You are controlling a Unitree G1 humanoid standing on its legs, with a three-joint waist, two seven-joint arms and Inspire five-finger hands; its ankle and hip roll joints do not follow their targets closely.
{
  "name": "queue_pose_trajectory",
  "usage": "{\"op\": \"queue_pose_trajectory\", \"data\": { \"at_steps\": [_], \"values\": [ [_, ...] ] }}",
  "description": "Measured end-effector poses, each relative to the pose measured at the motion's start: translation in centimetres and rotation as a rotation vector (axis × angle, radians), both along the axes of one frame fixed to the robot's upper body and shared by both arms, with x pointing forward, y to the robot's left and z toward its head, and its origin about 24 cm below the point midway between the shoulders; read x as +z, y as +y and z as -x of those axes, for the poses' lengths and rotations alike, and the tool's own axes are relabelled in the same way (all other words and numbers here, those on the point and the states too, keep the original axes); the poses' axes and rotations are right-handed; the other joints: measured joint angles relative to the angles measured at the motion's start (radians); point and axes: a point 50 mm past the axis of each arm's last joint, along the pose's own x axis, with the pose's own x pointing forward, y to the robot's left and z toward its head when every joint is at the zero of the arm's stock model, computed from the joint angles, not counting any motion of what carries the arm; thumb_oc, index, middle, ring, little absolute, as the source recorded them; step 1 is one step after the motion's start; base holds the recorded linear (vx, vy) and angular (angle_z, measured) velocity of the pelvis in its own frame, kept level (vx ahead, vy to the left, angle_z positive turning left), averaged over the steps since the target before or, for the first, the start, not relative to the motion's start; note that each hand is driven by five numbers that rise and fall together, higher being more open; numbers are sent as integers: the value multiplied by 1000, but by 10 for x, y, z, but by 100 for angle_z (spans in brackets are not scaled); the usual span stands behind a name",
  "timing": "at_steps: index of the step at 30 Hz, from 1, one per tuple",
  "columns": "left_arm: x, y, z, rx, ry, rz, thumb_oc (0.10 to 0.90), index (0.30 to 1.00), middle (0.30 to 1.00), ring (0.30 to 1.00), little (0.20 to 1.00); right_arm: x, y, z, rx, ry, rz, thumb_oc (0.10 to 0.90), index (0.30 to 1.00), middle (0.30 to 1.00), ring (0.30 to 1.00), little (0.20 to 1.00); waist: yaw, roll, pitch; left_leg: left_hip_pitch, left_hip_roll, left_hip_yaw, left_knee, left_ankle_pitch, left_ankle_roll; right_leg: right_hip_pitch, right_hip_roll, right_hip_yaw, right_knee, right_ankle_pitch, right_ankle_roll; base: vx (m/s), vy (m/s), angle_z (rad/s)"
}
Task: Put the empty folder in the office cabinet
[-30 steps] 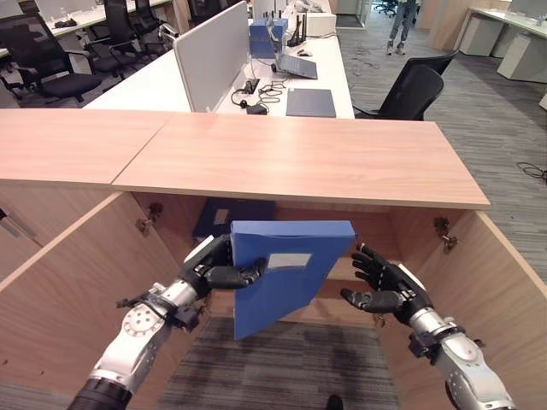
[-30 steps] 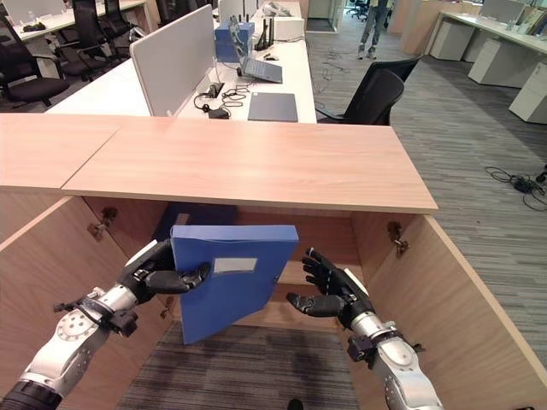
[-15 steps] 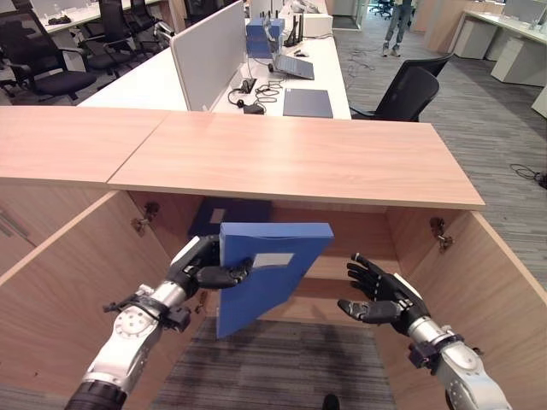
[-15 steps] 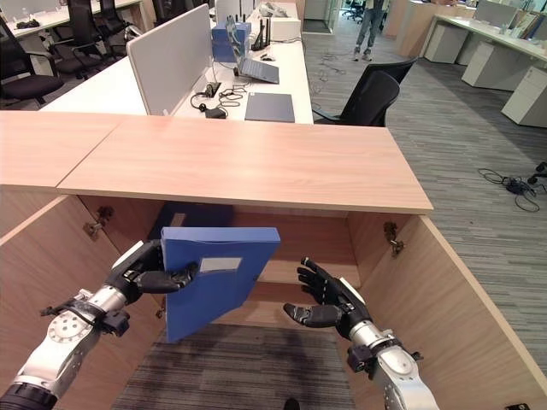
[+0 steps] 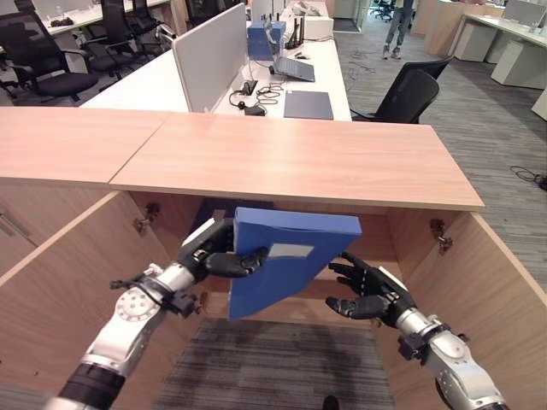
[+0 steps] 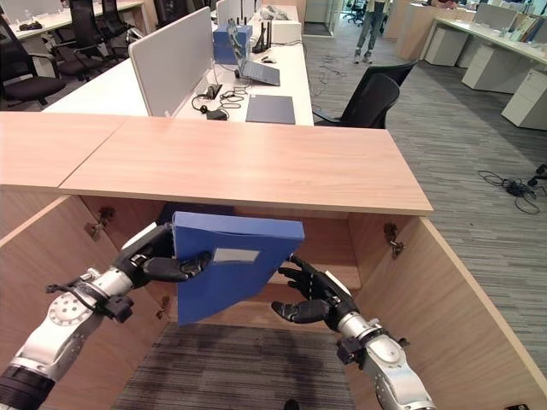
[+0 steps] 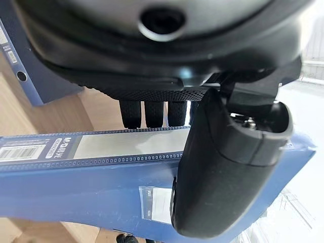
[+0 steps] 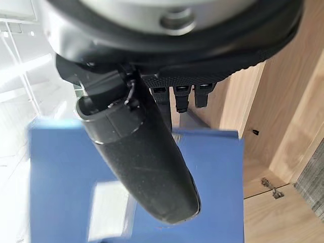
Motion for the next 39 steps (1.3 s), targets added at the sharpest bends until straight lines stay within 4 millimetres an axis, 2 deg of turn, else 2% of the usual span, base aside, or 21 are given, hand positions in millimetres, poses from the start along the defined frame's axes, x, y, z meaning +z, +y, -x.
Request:
{"op": "queue_pose_trajectory", "data": {
  "at_steps": [6,14,26,33,39],
  "values": [
    [10,3,5,-89,18,-11,400,300,300,300,300,-3,-13,1,-66,11,22,800,900,900,900,900,2,-1,0,-1,0,-6,0,0,0,2,-1,-4,-5,-5,6,3,-2,1],
    [10,1,7,-113,26,11,400,300,300,300,300,5,-33,-1,-171,-36,39,800,900,900,900,900,-1,-1,0,-2,-1,-8,0,0,0,1,-1,-6,2,-1,1,0,0,0],
    [11,3,7,-111,29,2,400,300,300,300,300,-1,-38,10,-179,-7,51,800,900,900,900,900,-5,-1,1,-6,-1,-7,0,0,0,-4,-1,-5,2,-1,2,0,0,0],
    [9,4,7,-106,33,-3,400,300,300,300,300,0,-36,16,-93,-1,52,800,900,900,900,900,-4,-2,1,-9,-1,-4,0,0,0,-8,0,-3,2,-1,2,0,0,0],
    [0,9,7,-74,54,-37,400,300,300,300,300,5,-34,16,-38,-12,53,800,900,900,900,900,-6,-6,1,-8,-2,-1,0,0,0,-10,1,0,2,-1,1,0,0,0]
  ]
}}
